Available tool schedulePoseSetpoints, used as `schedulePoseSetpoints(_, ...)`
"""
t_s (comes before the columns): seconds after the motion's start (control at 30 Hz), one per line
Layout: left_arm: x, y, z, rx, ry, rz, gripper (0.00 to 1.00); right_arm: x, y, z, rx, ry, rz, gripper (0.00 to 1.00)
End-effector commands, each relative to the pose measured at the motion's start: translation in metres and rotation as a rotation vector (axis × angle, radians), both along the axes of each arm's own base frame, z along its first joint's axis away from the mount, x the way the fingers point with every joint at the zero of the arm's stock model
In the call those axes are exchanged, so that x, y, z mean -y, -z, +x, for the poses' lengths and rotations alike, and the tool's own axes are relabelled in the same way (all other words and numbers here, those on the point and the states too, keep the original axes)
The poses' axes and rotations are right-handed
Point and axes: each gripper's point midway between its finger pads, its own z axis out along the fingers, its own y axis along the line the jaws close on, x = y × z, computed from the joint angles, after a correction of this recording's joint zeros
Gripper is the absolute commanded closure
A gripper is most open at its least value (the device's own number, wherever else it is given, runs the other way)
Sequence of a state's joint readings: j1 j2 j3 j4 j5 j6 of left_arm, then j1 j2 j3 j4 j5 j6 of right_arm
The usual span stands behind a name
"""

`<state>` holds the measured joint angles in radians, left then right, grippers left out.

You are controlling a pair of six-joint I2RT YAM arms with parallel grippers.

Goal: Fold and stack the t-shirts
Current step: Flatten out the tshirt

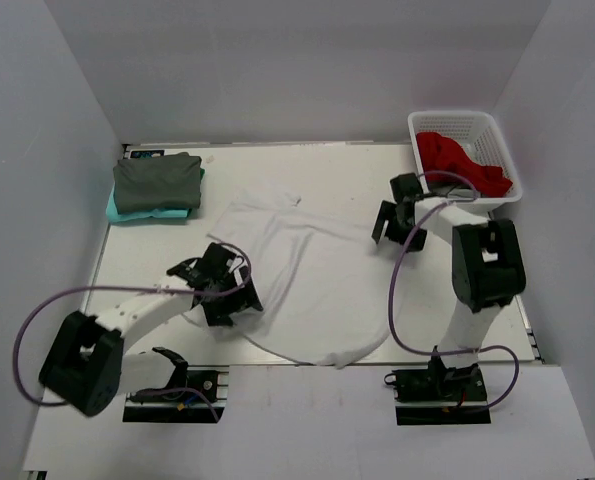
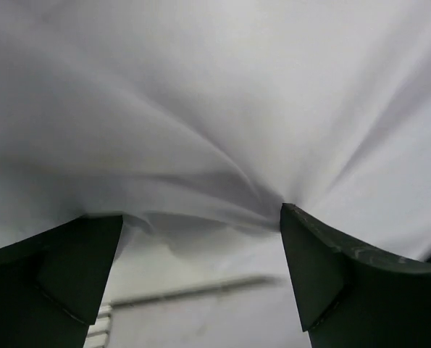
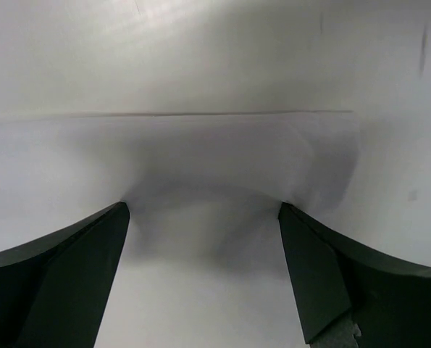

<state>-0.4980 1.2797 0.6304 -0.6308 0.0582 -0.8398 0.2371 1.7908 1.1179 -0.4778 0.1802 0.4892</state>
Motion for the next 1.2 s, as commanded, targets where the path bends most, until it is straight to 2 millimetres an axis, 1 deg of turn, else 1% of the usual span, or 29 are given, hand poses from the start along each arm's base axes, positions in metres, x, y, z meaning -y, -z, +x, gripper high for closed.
schedulePoseSetpoints(0.0, 0.069, -0.041, -0.04, 0.014, 0.228, -0.449, 0.0, 0.002, 0.009, 0.049, 0.027, -0.116, -0.049, 0.1)
schedulePoseSetpoints(0.03, 0.073, -0.056, -0.035, 0.055, 0.255, -0.47, 0.0, -0.003, -0.007, 0.069, 0.082, -0.126, -0.045, 0.1)
schedulePoseSetpoints(0.07, 0.074, -0.065, -0.027, 0.103, 0.272, -0.443, 0.0, -0.007, -0.016, 0.077, 0.111, -0.133, -0.04, 0.1)
schedulePoseSetpoints(0.1, 0.079, -0.091, -0.006, 0.19, 0.293, -0.428, 0.0, -0.015, -0.029, 0.086, 0.146, -0.203, -0.025, 0.1)
schedulePoseSetpoints(0.13, 0.066, -0.089, 0.007, 0.233, 0.297, -0.312, 0.0, -0.019, -0.051, 0.091, 0.205, -0.218, -0.018, 0.1)
schedulePoseSetpoints(0.17, 0.061, -0.095, 0.021, 0.268, 0.282, -0.251, 0.0, -0.023, -0.061, 0.095, 0.241, -0.23, -0.007, 0.1)
schedulePoseSetpoints(0.2, 0.059, -0.111, 0.042, 0.322, 0.246, -0.202, 0.0, -0.026, -0.074, 0.09, 0.272, -0.27, 0.002, 0.1)
schedulePoseSetpoints(0.23, 0.035, -0.096, 0.062, 0.314, 0.159, -0.048, 0.0, -0.03, -0.079, 0.086, 0.282, -0.281, 0.007, 0.1)
schedulePoseSetpoints(0.27, 0.026, -0.095, 0.075, 0.318, 0.104, 0.006, 0.0, -0.03, -0.101, 0.082, 0.328, -0.284, 0.009, 0.1)
schedulePoseSetpoints(0.3, 0.023, -0.104, 0.091, 0.346, 0.057, 0.048, 0.0, -0.031, -0.094, 0.068, 0.302, -0.298, 0.003, 0.1)
schedulePoseSetpoints(0.33, 0.009, -0.103, 0.105, 0.371, 0.001, 0.14, 0.0, -0.032, -0.1, 0.061, 0.311, -0.3, 0.003, 0.1)
schedulePoseSetpoints(0.37, 0.005, -0.092, 0.114, 0.351, -0.016, 0.179, 0.0, -0.03, -0.106, 0.052, 0.313, -0.286, -0.001, 0.1)
schedulePoseSetpoints(0.4, 0.008, -0.094, 0.123, 0.365, -0.023, 0.184, 0.0, -0.03, -0.097, 0.039, 0.284, -0.285, -0.001, 0.1)
schedulePoseSetpoints(0.43, 0.001, -0.091, 0.132, 0.368, -0.049, 0.213, 0.0, -0.025, -0.087, 0.027, 0.254, -0.268, -0.029, 0.1)
schedulePoseSetpoints(0.47, 0.0, -0.09, 0.142, 0.377, -0.068, 0.21, 0.0, -0.023, -0.09, 0.014, 0.25, -0.207, -0.005, 0.1)
schedulePoseSetpoints(0.5, -0.002, -0.075, 0.146, 0.338, -0.071, 0.233, 0.0, -0.024, -0.087, 0.007, 0.242, -0.194, -0.001, 0.1)
schedulePoseSetpoints(0.53, -0.003, -0.071, 0.153, 0.332, -0.08, 0.238, 0.0, -0.019, -0.071, -0.013, 0.2, -0.178, 0.0, 0.1)
schedulePoseSetpoints(0.6, -0.005, -0.062, 0.164, 0.318, -0.089, 0.243, 0.0, -0.02, -0.068, -0.024, 0.195, -0.136, 0.038, 0.1)
schedulePoseSetpoints(0.63, -0.002, -0.051, 0.168, 0.294, -0.08, 0.244, 0.0, -0.016, -0.055, -0.038, 0.158, -0.128, 0.038, 0.1)
schedulePoseSetpoints(0.73, -0.012, -0.037, 0.175, 0.272, -0.097, 0.281, 0.0, -0.01, -0.046, -0.048, 0.137, -0.103, 0.02, 0.1)
schedulePoseSetpoints(0.83, -0.026, -0.025, 0.188, 0.254, -0.137, 0.303, 0.0, -0.001, -0.029, -0.052, 0.096, -0.085, -0.016, 0.1)
schedulePoseSetpoints(0.87, -0.027, -0.022, 0.191, 0.253, -0.132, 0.296, 0.0, -0.003, -0.026, -0.052, 0.091, -0.095, -0.013, 0.1)
schedulePoseSetpoints(0.9, -0.024, -0.016, 0.198, 0.257, -0.127, 0.265, 0.0, -0.004, -0.015, -0.053, 0.066, -0.1, -0.014, 0.1)
schedulePoseSetpoints(1.0, -0.02, -0.015, 0.221, 0.283, -0.122, 0.225, 0.0, -0.005, 0.003, -0.043, 0.041, -0.088, -0.019, 0.1)
schedulePoseSetpoints(1.03, -0.02, -0.002, 0.223, 0.257, -0.094, 0.246, 0.0, -0.002, 0.011, -0.043, 0.009, -0.082, -0.033, 0.1)
schedulePoseSetpoints(1.07, -0.021, -0.004, 0.236, 0.272, -0.1, 0.246, 0.0, 0.003, 0.015, -0.039, 0.002, -0.073, -0.047, 0.1)
schedulePoseSetpoints(1.1, -0.018, 0.0, 0.242, 0.267, -0.096, 0.239, 0.0, 0.002, 0.006, -0.023, 0.028, -0.062, -0.052, 0.1)
schedulePoseSetpoints(1.13, -0.028, 0.005, 0.247, 0.249, -0.095, 0.257, 0.0, 0.006, 0.02, -0.021, -0.007, -0.06, -0.068, 0.1)
schedulePoseSetpoints(1.17, -0.02, 0.014, 0.259, 0.233, -0.084, 0.24, 0.0, 0.008, 0.018, -0.008, 0.012, -0.066, -0.076, 0.1)
